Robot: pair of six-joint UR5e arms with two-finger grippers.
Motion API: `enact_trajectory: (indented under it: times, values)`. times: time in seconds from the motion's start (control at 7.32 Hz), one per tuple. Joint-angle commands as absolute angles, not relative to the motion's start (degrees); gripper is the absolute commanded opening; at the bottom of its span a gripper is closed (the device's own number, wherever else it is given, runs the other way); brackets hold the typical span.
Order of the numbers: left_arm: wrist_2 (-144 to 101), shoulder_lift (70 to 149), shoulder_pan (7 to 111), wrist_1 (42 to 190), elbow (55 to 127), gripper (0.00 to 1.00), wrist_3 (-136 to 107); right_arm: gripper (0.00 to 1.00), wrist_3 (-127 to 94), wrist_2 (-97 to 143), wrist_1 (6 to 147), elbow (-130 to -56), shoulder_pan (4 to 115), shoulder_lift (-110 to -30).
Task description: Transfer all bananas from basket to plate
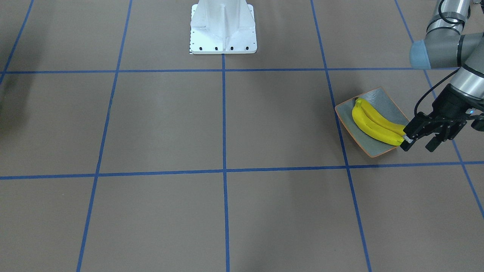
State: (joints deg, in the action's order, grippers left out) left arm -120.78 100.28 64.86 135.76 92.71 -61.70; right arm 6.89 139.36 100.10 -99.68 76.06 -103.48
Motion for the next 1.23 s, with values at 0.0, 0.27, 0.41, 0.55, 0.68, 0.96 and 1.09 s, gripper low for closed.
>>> enact_trajectory:
  times: [0.0,0.27,0.41,0.55,0.68,0.96,1.09]
  values:
    - [-120.8,100.5,64.9,137.8,91.2,1.0,-61.6,0.0,6.9,139.0,104.4,-105.4,77.0,-100.5]
    - [-120.8,101.3,64.5,139.5,89.5,1.0,-62.2,0.0,5.0,139.6,110.8,-104.8,76.7,-87.1]
    - [-120.8,102.1,64.5,139.5,88.9,1.0,-62.3,0.0,-0.5,139.6,114.8,-104.8,74.5,-78.9]
    - [-120.8,103.0,64.5,139.6,88.2,1.0,-63.6,0.0,-7.7,139.8,116.1,-104.8,70.9,-72.3]
    - [-120.8,104.5,63.8,139.6,88.2,1.0,-66.9,0.0,-16.6,141.6,115.8,-104.5,66.2,-66.7]
    - [-120.8,109.2,60.1,139.7,88.2,1.0,-73.6,0.0,-35.0,141.8,111.3,-103.1,58.0,-57.2]
    - [-120.8,112.4,58.3,140.4,88.3,1.0,-79.0,0.0,-44.6,141.8,104.0,-101.3,54.0,-54.3]
